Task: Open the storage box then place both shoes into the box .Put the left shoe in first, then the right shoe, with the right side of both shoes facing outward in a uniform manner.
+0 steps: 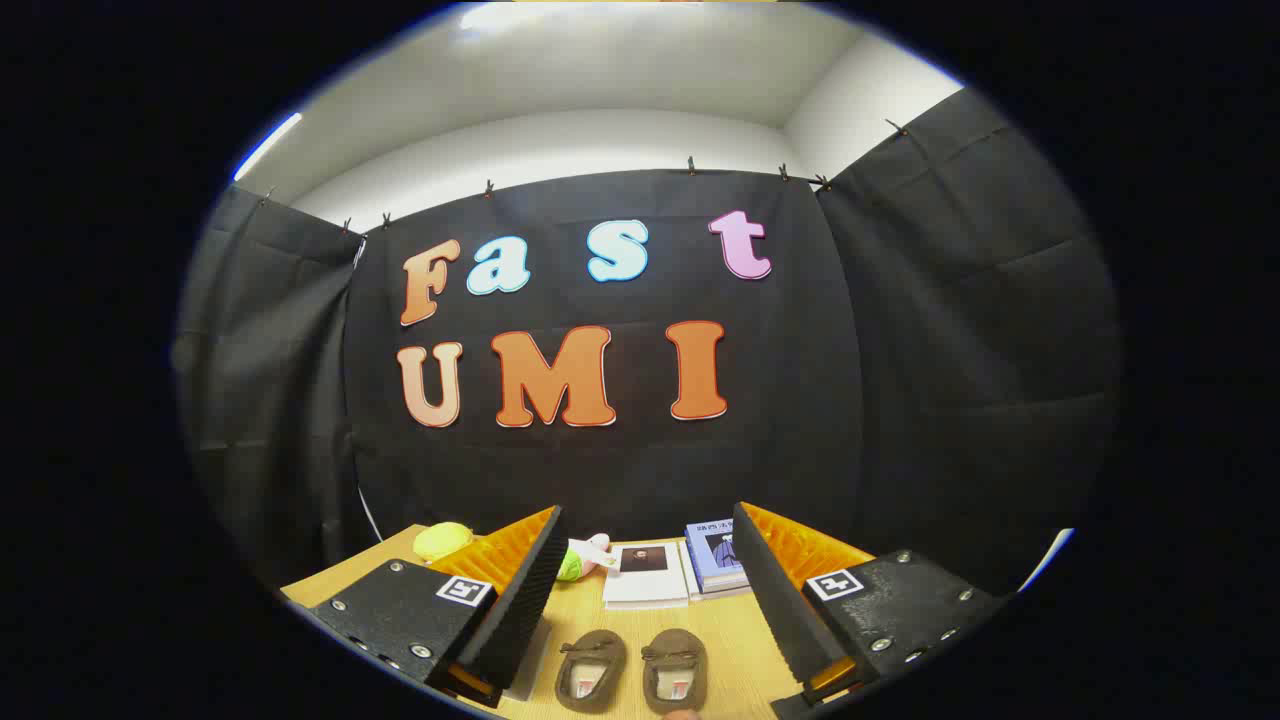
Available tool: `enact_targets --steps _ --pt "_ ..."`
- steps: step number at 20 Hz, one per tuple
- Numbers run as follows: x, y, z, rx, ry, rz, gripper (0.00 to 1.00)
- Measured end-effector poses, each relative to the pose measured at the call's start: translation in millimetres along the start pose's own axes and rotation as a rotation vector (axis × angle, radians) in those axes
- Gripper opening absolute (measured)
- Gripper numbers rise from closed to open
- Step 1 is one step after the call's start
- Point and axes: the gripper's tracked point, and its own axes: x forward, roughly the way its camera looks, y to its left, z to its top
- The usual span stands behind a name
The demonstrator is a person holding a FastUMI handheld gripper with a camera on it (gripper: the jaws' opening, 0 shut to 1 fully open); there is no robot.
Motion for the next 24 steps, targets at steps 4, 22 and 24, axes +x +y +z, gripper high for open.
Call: enact_targets --steps 4,22,24 --pt "0 -7 -2 -0.024 0.0 -0.021 0.98" --pt "5 17 -47 0.03 0.107 0.099 0.98" --pt "9 26 -60 0.054 0.135 0.139 0.98"
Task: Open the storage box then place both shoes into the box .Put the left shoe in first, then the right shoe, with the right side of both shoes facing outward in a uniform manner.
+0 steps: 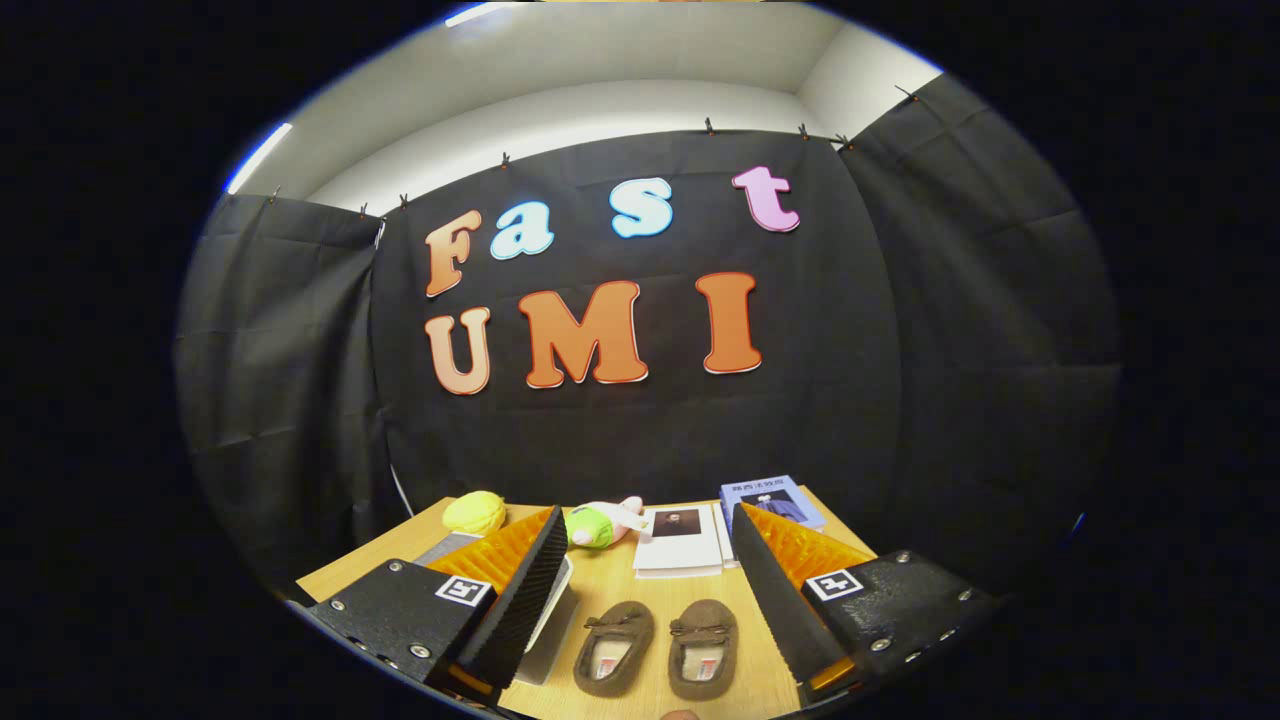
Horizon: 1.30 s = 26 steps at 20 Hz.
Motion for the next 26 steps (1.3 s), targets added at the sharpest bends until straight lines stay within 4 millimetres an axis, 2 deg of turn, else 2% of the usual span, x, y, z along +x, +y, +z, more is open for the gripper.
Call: enact_targets --steps 9,18,20,24,26 --pt "32 42 -73 0.227 0.16 0.188 0.98" --pt "71 71 -148 0.407 0.312 0.279 0.98" --pt "81 76 -162 0.429 0.332 0.278 0.98" --pt "88 104 -175 0.483 0.359 0.351 0.98" --pt "93 111 -183 0.492 0.371 0.367 0.98"
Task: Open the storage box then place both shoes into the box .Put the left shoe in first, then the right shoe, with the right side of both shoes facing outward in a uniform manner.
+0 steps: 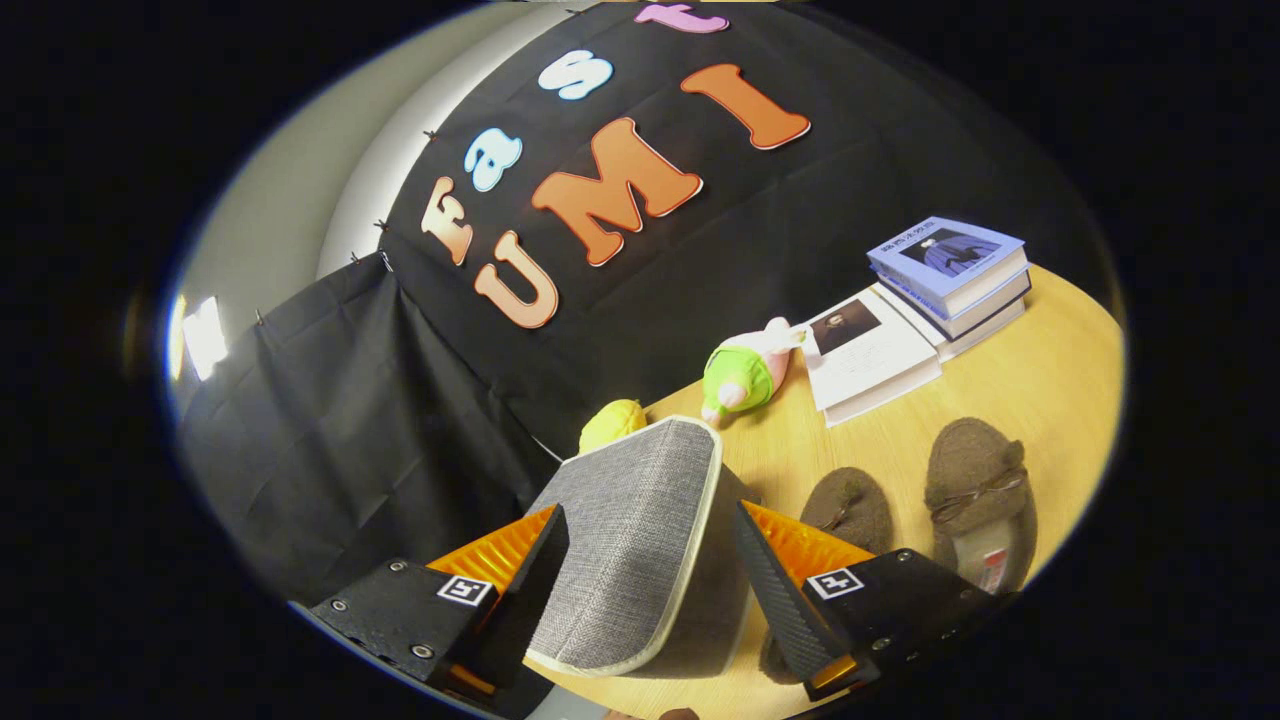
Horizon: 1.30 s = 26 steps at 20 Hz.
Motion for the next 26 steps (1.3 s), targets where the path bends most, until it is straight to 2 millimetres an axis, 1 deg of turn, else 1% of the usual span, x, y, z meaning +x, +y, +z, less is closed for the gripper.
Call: enact_targets --steps 3,11,13,15,16,17,18,19,20,21,22,23,24,25,26 --pt "14 -6 -11 0.029 0.032 0.001 0.98" --pt "42 3 -51 0.195 0.149 0.079 0.98" --pt "43 9 -53 0.255 0.155 0.115 0.98" --pt "42 11 -46 0.305 0.132 0.136 0.95" --pt "40 9 -42 0.318 0.116 0.132 0.87" --pt "38 7 -36 0.325 0.094 0.13 0.82" --pt "35 7 -31 0.337 0.076 0.137 0.73" --pt "32 8 -25 0.353 0.06 0.151 0.68" --pt "29 9 -19 0.374 0.042 0.155 0.58" --pt "27 8 -13 0.389 0.026 0.148 0.49" --pt "27 8 -10 0.389 0.016 0.135 0.34" --pt "26 8 -8 0.379 0.012 0.116 0.28" --pt "25 12 -6 0.374 0.008 0.105 0.16" --pt "25 17 -2 0.372 -0.002 0.105 0.12" --pt "22 27 4 0.371 -0.015 0.115 0.08"
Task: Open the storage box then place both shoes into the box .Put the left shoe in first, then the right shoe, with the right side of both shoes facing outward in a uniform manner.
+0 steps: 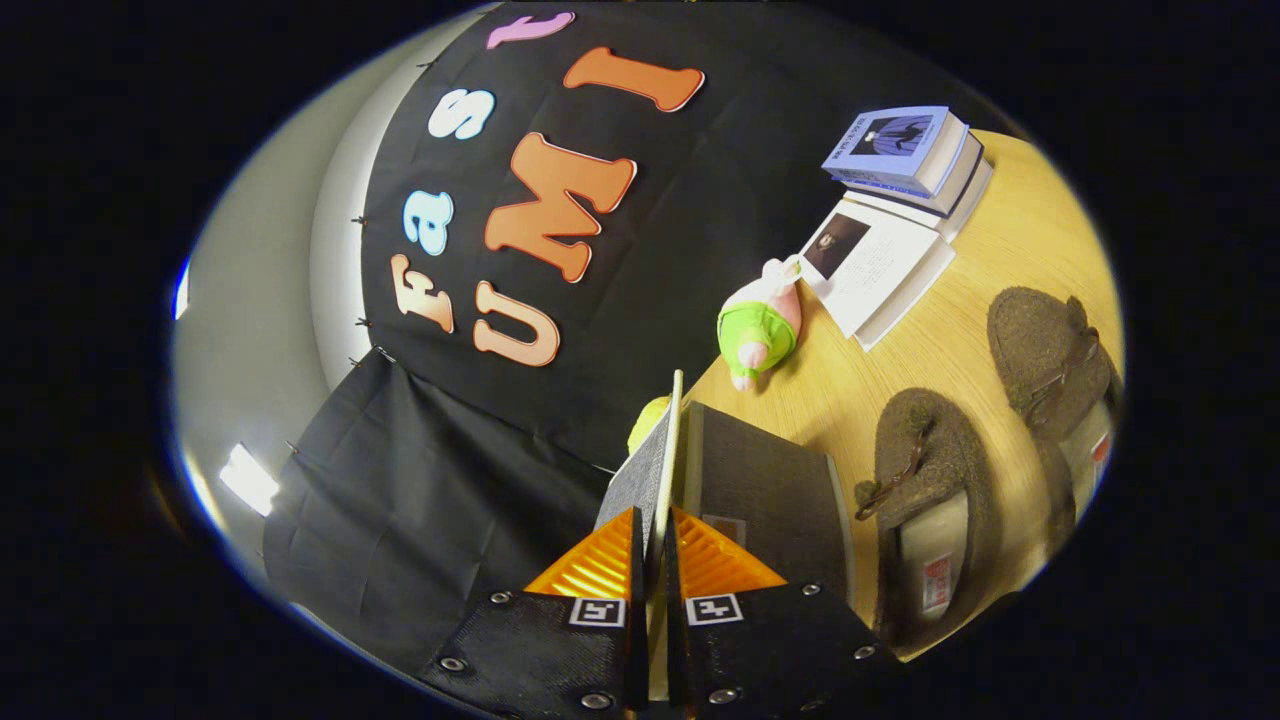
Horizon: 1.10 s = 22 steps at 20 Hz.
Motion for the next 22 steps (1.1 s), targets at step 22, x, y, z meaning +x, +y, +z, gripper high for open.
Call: enact_targets --steps 22 --pt "68 201 -60 -0.293 0.002 0.143 0.41"
